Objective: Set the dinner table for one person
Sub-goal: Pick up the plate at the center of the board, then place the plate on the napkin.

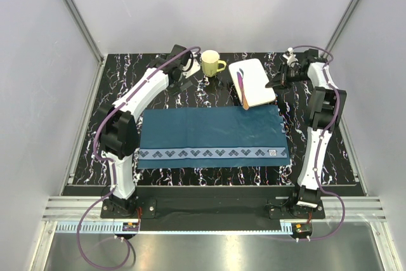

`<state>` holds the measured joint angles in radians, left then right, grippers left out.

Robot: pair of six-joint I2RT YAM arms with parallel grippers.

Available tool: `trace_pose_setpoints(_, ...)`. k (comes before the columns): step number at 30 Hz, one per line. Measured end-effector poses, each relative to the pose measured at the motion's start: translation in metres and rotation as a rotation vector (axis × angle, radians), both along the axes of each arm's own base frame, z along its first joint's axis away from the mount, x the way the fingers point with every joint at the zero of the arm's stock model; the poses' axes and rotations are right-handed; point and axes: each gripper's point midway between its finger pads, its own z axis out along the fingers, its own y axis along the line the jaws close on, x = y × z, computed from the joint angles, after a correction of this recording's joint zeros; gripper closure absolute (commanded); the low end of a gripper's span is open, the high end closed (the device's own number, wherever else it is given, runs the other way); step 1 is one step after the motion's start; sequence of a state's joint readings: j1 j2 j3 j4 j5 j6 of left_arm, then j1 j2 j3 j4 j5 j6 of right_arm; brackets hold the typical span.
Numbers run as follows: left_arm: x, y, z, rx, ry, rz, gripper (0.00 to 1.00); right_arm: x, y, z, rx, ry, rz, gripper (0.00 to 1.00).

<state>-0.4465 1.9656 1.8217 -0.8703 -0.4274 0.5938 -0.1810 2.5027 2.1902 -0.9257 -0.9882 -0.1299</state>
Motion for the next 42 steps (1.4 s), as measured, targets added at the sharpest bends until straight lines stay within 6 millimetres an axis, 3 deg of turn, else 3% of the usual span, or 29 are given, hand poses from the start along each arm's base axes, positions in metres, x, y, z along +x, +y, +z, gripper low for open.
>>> trace_pose_setpoints(9,0.000,-0.002,0.000,0.001,0.000,-0.006,0.01,-0.019,-0.004,-0.009,-0.016,-0.002,0.031,1.00)
trace_pose_setpoints(24,-0.005,-0.008,-0.004,0.007,0.010,-0.023,0.01,-0.050,-0.003,0.009,-0.055,-0.075,0.153,1.00)
trace_pose_setpoints(33,-0.009,-0.010,-0.002,0.006,0.008,-0.032,0.01,-0.070,-0.001,0.000,-0.055,-0.057,0.211,1.00)
trace_pose_setpoints(42,-0.012,-0.009,0.006,-0.002,-0.008,-0.033,0.01,-0.087,0.025,-0.006,-0.065,-0.062,0.309,1.00)
